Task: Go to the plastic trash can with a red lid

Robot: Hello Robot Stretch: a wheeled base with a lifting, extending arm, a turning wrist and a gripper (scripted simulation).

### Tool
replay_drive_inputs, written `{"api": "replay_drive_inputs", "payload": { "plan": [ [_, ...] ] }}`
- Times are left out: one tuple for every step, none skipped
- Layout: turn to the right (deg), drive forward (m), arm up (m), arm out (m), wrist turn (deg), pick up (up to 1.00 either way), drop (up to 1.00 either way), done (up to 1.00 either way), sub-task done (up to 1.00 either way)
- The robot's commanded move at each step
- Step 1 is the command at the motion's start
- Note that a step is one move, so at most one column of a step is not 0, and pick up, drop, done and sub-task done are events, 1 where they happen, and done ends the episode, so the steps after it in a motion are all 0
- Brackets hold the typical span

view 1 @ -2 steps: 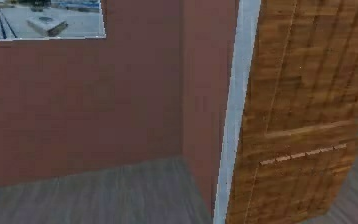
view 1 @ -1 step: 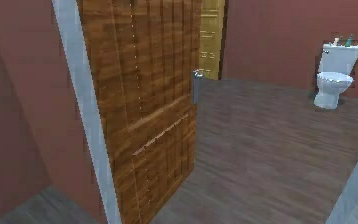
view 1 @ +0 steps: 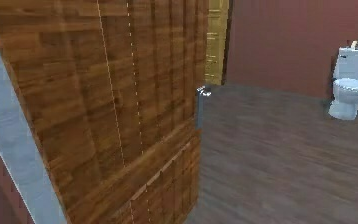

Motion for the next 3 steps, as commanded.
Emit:
{"api": "replay_drive_inputs", "payload": {
  "plan": [
    [45.0, 0.00, 0.00, 0.00, 0.0, 0.00, 0.00, 0.00, 0.00],
    [6.0, 0.00, 0.00, 0.00, 0.0, 0.00, 0.00, 0.00, 0.00],
    [0.0, 0.65, 0.00, 0.00, 0.0, 0.00, 0.00, 0.00, 0.00]
  ]
}}
